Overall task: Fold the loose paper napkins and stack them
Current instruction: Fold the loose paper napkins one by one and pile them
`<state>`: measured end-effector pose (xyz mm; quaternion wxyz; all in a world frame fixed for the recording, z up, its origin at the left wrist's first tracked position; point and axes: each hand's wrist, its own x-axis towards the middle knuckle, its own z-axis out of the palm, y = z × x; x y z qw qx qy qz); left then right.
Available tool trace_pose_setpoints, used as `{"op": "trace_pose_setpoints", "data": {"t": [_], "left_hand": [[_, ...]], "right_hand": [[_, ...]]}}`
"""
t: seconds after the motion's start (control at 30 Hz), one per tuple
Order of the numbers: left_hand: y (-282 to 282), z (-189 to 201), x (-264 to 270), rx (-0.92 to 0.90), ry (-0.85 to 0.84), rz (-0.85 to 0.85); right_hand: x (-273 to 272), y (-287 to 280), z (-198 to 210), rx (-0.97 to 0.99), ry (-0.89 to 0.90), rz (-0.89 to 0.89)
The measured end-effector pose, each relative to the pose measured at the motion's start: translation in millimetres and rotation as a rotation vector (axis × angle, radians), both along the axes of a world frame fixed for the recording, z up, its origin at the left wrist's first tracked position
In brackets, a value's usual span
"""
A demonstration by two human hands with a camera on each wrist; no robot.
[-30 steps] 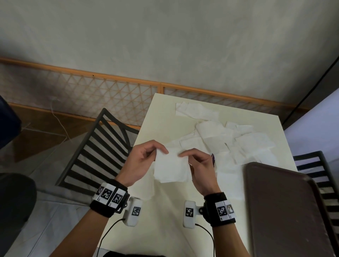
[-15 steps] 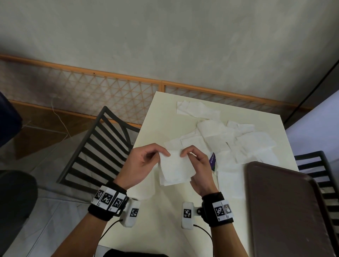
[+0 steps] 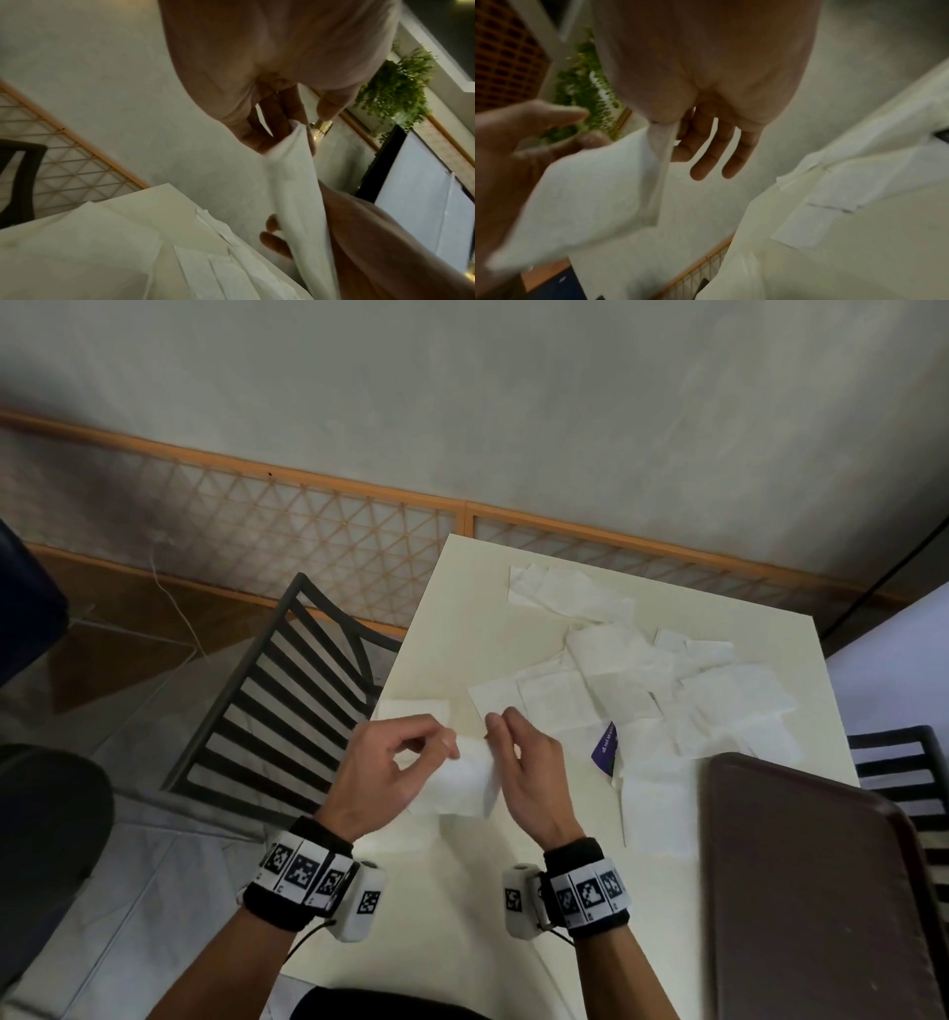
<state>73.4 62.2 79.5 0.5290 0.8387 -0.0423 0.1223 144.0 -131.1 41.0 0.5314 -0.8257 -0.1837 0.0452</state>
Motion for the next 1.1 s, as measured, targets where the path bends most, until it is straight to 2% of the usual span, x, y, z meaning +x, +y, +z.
{"op": "trace_pose_setpoints", "data": {"t": [0.1, 0.2, 0.43, 0.53, 0.6, 0.73, 0.83, 0.9, 1.0, 1.1], "left_hand": [[13.1, -10.2, 9.4, 0.006, 0.065, 0.136], [29.3, -27.4, 26.6, 0.050, 0.176, 0.244], [71.1, -99.3, 69.9, 0.336, 0.524, 0.279], [64.9, -110.9, 76.5, 0.478, 0.672, 0.229], [61.8, -114.9, 78.3, 0.499, 0.715, 0.223], [61.0, -114.3, 77.1, 0.448, 0.691, 0.231], [59.9, -109.8, 73.7, 0.516, 0.628, 0.223], [58.4, -106.2, 70.4, 0.567, 0.560, 0.237], [49.5, -98.9, 65.1, 0.537, 0.436, 0.241], [33.8, -88.0, 60.2, 0.432, 0.321, 0.213]], "right_hand": [[7.8, 11.9, -10.2, 0.140, 0.173, -0.117], [16.7, 30.7, -28.4, 0.211, 0.329, -0.089], [53.1, 76.7, -76.1, -0.142, 0.322, -0.036], [62.5, 87.8, -87.7, -0.312, 0.354, 0.028], [69.2, 85.5, -85.0, -0.424, 0.320, 0.067], [99.4, 53.7, -67.3, -0.597, 0.124, -0.032], [140.6, 11.4, -61.8, -0.815, -0.022, -0.035], [168.9, -18.0, -60.0, -0.920, -0.027, 0.038], [193.9, -49.2, -57.8, -1.039, 0.011, 0.147], [197.0, -61.3, -55.6, -0.988, -0.055, 0.170]]}}
